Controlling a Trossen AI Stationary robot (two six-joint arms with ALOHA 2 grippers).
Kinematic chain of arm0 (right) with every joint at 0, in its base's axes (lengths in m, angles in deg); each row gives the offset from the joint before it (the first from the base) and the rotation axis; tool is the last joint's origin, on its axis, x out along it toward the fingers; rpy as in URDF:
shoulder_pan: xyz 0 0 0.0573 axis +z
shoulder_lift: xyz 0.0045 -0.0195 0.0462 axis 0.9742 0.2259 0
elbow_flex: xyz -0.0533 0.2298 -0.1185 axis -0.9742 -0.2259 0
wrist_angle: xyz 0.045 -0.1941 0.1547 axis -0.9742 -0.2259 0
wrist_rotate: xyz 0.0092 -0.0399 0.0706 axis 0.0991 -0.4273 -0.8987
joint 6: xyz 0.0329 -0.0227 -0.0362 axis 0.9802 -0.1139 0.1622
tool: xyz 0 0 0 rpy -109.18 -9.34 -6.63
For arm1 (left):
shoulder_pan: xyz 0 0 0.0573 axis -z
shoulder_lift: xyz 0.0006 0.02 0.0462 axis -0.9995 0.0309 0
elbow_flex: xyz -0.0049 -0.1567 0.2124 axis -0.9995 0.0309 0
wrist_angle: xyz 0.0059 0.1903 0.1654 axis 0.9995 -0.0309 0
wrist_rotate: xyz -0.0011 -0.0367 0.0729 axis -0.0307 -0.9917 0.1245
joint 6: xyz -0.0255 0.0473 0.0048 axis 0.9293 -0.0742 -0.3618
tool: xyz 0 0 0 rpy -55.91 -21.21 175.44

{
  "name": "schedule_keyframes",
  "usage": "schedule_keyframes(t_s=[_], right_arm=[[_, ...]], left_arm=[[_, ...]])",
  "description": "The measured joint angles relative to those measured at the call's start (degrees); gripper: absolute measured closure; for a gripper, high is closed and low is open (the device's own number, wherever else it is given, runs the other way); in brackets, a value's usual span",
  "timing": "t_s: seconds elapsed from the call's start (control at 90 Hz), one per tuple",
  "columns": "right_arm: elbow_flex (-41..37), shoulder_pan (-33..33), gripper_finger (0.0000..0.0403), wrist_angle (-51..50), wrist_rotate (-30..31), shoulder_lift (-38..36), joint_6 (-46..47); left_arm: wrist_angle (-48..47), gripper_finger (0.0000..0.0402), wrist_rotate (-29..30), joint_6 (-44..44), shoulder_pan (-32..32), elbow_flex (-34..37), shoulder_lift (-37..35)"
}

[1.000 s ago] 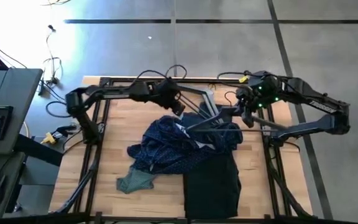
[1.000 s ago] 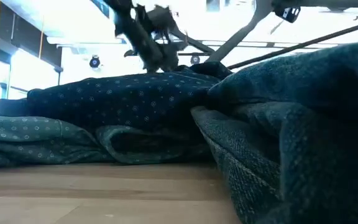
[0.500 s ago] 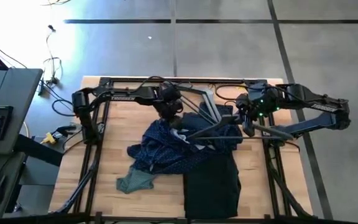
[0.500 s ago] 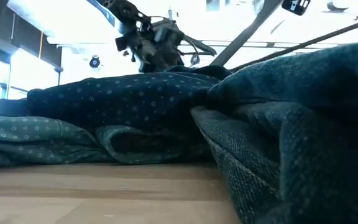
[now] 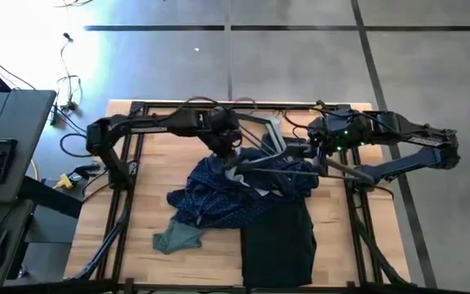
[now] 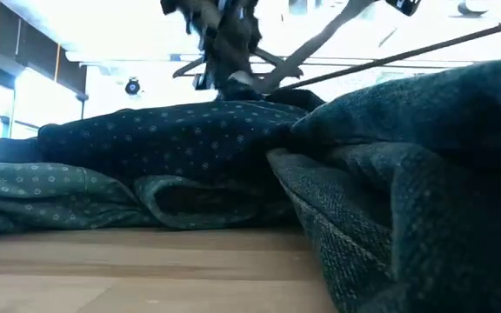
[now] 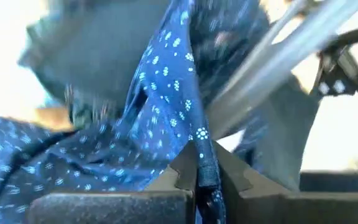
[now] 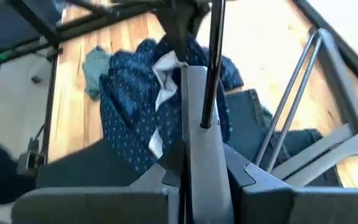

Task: Hang clothes
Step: Insert the hanger into the blue polo shirt

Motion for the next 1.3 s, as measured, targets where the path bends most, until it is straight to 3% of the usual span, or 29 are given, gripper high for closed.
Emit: schedule_keyframes(t_s=[0.178, 0.389, 0.533, 0.778, 0.856, 0.933, 1.122, 1.3], right_arm=[[0.0, 1.4, 0.0378, 10.6, 3.7, 3.1, 0.9], [0.0, 2.7, 0.0378, 19.0, 18.6, 10.9, 3.0], [0.0, 2.7, 0.0378, 30.5, 21.5, 16.0, 1.9], [0.0, 2.6, 0.0378, 54.1, 27.0, 21.1, 2.3], [0.0, 3.0, 0.0378, 58.2, 31.5, 21.0, 4.2], [0.0, 3.7, 0.0378, 59.0, 36.0, 20.3, 4.5], [3.3, 4.4, 0.0378, 54.7, 38.6, 18.0, 4.6], [11.8, 5.5, 0.0378, 41.6, 41.2, 18.0, 3.1]], left_arm=[[-0.5, 0.0401, 8.6, -0.6, 0.8, -6.8, -2.5], [-0.1, 0.0401, 13.3, -1.7, 2.4, -11.2, -6.0], [-0.2, 0.0401, 17.7, -3.2, 5.2, -12.0, -10.3], [-6.5, 0.0401, 35.1, -7.8, 12.1, -12.0, -18.0], [-8.6, 0.0401, 38.7, -8.1, 14.2, -12.0, -19.5], [-10.6, 0.0401, 41.9, -7.3, 16.6, -12.0, -20.6], [-11.4, 0.0402, 45.9, -5.7, 20.7, -12.0, -22.7], [-8.4, 0.0398, 38.5, -6.6, 21.3, -12.0, -23.0]])
